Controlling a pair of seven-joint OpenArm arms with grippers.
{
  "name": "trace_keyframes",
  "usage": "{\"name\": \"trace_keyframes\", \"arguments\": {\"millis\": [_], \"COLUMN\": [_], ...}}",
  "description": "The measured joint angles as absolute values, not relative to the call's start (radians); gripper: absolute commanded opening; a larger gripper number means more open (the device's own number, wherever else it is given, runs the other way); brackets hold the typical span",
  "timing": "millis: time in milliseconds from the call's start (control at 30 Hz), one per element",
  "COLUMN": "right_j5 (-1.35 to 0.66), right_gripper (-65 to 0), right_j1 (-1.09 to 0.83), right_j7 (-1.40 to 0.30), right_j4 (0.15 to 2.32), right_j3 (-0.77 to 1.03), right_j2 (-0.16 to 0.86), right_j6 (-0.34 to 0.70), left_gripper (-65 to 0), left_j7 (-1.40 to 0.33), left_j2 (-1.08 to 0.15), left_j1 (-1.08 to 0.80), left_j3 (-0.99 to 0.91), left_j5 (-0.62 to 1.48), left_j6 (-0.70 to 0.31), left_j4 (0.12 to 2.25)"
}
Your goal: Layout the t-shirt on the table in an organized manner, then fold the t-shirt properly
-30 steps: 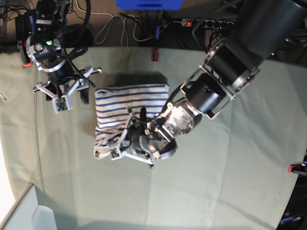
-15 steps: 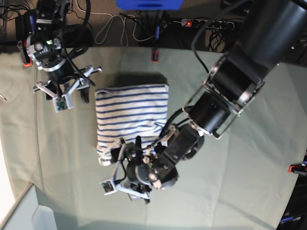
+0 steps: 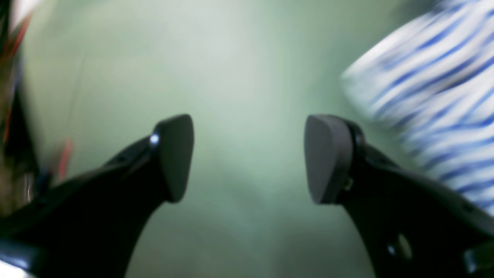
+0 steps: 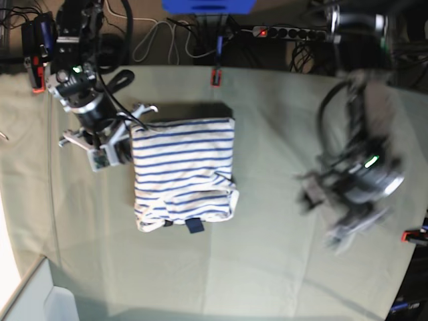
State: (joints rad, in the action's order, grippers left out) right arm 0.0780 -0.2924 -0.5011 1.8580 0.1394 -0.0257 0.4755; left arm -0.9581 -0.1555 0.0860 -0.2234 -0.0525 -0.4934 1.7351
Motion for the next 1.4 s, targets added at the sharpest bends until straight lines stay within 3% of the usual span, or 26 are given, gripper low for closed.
{"name": "trace_keyframes", "arguments": {"millis": [167,333,667,967,1067,1233,1400], "right_j5": [0.073,0.078,0.079,-0.029,-0.036,-0.044,-0.038], "right_gripper": [-65.0,-65.0,-65.0,-65.0,-65.0,-65.0,-65.0], "right_j1": [-0.261,-0.233,-0.298,-0.544,-0.616,-0.736,-0.749], "right_j7": [-0.494,-0.488,-0.482,-0.383,-0.389,-0.372,-0.370], "right_j4": [1.758,1.652,1.635,1.909,1.909,1.812,1.533], "right_j3": [0.104,0.114,0.114,0.284,0.362,0.437,0.437], "right_j2": [-0.028,-0.016,0.004,-0.035,-0.059,-0.053,-0.030], "right_j6": [0.476,0.476,0.475,0.475,0.477,0.478,0.610], "left_gripper": [-21.4,-21.4,-21.4,-22.3,-32.4,-62.7,-64.8], "left_j7": [-0.941,-0.922,-0.918,-0.916,-0.911,-0.835,-0.594], "left_j2": [-0.144,-0.135,-0.101,-0.018,0.004,0.011,0.016], "left_j1": [-0.148,-0.237,-0.392,-0.489,-0.518,-0.513,-0.489], "left_j3": [-0.555,-0.732,-0.783,-0.775,-0.777,-0.781,-0.727], "left_j5": [-0.048,-0.036,-0.033,-0.038,-0.033,-0.041,-0.054], "left_j6": [-0.499,-0.499,-0.499,-0.502,-0.500,-0.495,-0.494], "left_j4": [1.790,1.790,1.792,1.712,1.632,1.420,1.102]}}
